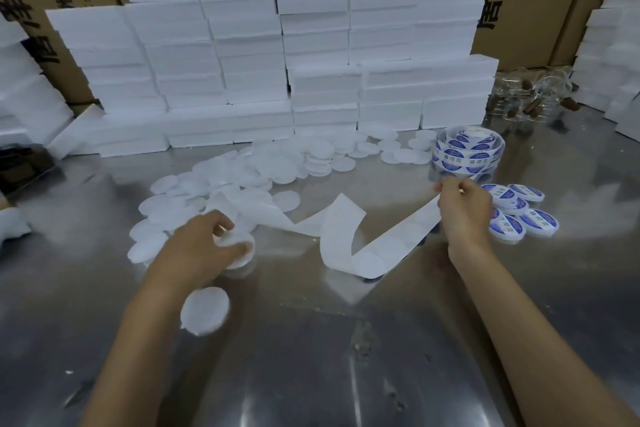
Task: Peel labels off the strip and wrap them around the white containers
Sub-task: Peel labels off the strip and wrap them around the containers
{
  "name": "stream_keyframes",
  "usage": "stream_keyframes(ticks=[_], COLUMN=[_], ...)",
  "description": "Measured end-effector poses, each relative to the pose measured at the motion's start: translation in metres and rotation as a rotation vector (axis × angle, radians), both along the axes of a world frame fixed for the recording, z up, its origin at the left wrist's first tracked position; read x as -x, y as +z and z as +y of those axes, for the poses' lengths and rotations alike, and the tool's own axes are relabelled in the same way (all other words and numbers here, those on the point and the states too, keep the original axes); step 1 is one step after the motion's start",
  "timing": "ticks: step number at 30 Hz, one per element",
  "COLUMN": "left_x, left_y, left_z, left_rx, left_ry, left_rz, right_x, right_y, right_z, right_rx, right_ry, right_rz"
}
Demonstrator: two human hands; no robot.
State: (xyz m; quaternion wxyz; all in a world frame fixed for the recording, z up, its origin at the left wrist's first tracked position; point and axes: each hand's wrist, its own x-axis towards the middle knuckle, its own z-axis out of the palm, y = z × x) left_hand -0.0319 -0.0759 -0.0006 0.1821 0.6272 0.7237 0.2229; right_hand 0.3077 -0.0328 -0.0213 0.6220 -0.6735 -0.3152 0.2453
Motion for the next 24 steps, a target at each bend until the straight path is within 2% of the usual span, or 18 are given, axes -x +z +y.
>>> stream_keyframes(ticks=[2,6,13,15,17,20,22,24], left_x=[-0.004,-0.011,-0.007,-0.009,-0.012,-0.019,-0.028,-0.039], left_y=[-0.007,-0.02,-0.021,-0.018,-0.013,-0.001,0.007,0.013], left_z=[-0.005,-0.008,-0.007,-0.009,-0.013,-0.021,-0.027,-0.03], left_rx=[0.068,-0.064,-0.225,-0.304,-0.371,-0.347,-0.277,-0.203], left_ry=[-0.073,-0.141,-0.109,-0.088,-0.06,-0.058,-0.14,-0.245], left_rz=[0.066,0.082,-0.006,-0.046,-0.146,-0.432,-0.667,-0.887], right_x=[0.008,0.021,0.029,0.03,0.031,0.028,0.028,0.032], right_y=[0.0,-0.007,-0.012,-0.007,0.0,-0.001,-0.009,-0.016], right_z=[-0.002,-0.01,-0.034,-0.042,-0.051,-0.064,-0.069,-0.069], right_rx=[-0.072,-0.111,-0.099,-0.089,-0.049,0.109,0.118,0.01], right_ry=[0.04,0.259,0.411,0.53,0.763,1.053,1.033,0.936], right_rz=[-0.14,-0.396,-0.515,-0.508,-0.505,-0.712,-0.848,-0.854])
